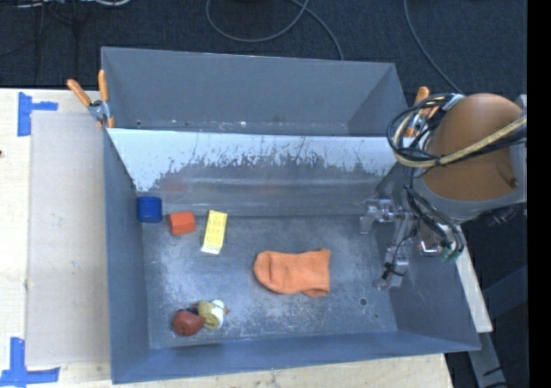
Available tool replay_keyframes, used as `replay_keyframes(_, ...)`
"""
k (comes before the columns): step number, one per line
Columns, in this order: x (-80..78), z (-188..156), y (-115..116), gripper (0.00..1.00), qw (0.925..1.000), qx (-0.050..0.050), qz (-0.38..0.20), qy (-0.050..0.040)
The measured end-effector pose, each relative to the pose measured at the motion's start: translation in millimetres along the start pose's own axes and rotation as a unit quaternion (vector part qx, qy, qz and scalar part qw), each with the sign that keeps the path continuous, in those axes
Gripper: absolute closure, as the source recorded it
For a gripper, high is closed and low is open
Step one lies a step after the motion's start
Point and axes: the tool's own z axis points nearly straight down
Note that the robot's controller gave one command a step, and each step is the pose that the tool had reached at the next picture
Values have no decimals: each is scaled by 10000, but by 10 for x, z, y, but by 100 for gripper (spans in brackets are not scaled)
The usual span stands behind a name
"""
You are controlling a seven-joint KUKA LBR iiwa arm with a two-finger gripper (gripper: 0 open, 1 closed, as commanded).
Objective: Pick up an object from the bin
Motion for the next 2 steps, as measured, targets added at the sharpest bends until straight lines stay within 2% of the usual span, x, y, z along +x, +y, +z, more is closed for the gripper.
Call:
replay_keyframes(1,-16,-43,4,0,10000,5,-14,-36)
replay_keyframes(2,-144,496,403,0,9999,9,-148,-46)
